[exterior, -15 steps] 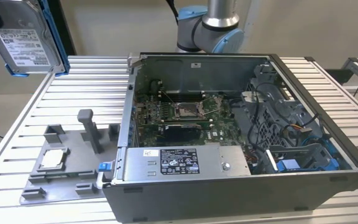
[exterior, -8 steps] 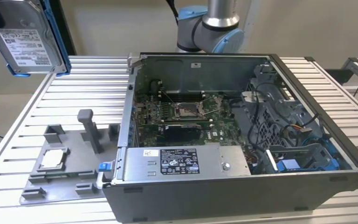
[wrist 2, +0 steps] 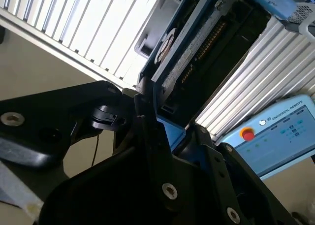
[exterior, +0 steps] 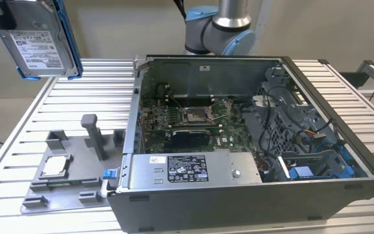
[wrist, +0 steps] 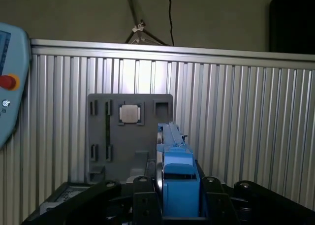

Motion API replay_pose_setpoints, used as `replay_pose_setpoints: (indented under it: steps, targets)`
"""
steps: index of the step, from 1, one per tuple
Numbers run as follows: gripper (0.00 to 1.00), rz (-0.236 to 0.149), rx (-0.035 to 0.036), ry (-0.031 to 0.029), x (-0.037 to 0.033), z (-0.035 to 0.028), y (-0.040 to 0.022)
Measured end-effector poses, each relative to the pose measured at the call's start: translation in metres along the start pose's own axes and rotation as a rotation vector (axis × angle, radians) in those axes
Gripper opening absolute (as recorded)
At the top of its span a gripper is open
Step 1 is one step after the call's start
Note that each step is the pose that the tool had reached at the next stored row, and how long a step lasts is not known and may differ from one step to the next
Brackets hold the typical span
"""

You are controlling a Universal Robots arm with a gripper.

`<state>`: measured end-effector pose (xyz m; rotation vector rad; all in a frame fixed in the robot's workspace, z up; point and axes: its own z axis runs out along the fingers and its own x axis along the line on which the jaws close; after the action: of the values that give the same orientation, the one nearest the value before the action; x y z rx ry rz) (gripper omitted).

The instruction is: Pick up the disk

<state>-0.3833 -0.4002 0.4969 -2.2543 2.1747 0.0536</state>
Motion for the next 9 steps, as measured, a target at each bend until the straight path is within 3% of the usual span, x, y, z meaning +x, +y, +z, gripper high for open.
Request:
replay_pose_setpoints:
  steps: [9]
  targets:
    - [0.0, 0.0, -0.0009, 0.0, 0.001, -0.0005, -0.028]
